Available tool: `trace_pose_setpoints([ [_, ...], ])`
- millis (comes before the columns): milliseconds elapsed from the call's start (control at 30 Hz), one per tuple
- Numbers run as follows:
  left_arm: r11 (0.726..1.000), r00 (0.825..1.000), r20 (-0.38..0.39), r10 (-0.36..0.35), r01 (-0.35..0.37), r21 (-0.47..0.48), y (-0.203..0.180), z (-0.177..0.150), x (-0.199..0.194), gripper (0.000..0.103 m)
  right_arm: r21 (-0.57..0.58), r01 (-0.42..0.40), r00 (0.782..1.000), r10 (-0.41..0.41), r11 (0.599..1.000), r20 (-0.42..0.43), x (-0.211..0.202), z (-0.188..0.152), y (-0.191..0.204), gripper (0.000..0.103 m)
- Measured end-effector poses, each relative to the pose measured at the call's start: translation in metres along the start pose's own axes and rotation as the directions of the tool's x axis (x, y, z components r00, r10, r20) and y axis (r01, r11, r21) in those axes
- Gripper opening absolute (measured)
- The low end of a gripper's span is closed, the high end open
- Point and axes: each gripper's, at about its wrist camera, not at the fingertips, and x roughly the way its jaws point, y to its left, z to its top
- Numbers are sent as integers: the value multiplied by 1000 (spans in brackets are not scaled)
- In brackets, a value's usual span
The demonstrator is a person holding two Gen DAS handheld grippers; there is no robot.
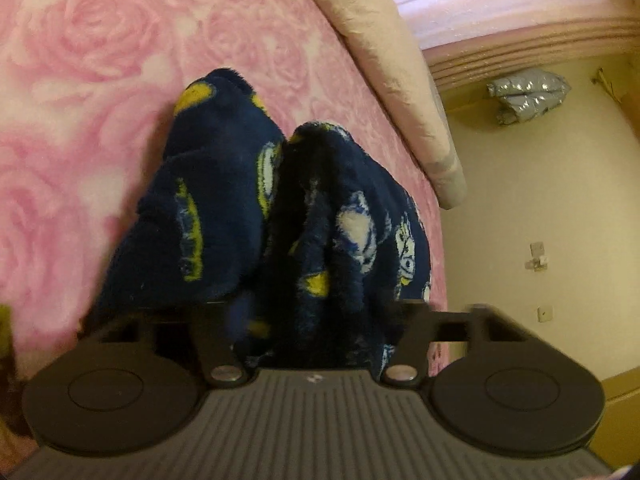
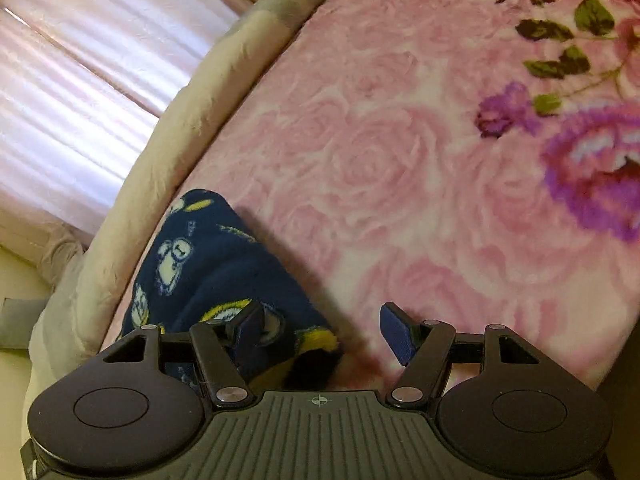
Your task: Fold clothes
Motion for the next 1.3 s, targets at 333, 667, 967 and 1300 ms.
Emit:
trace_pose_setpoints([
  [333, 984, 983, 169, 71, -97, 152, -14, -12, -74, 20, -184, -11, 1000, 15, 983, 19, 16, -11, 39, 68],
  [667, 968, 965, 175, 196, -218, 120, 13, -22, -75, 23, -409, 40, 999, -27, 912, 38, 32, -27, 71, 68],
  [967, 981, 974, 167, 151, -168, 93, 14, -2, -78, 54, -422, 12, 1000, -11, 907, 4, 42, -17, 68, 68],
  [1300, 990, 965, 244, 96, -118, 81, 20, 54, -49, 13, -349, -25, 999, 10, 937, -45, 48, -18, 62, 68],
])
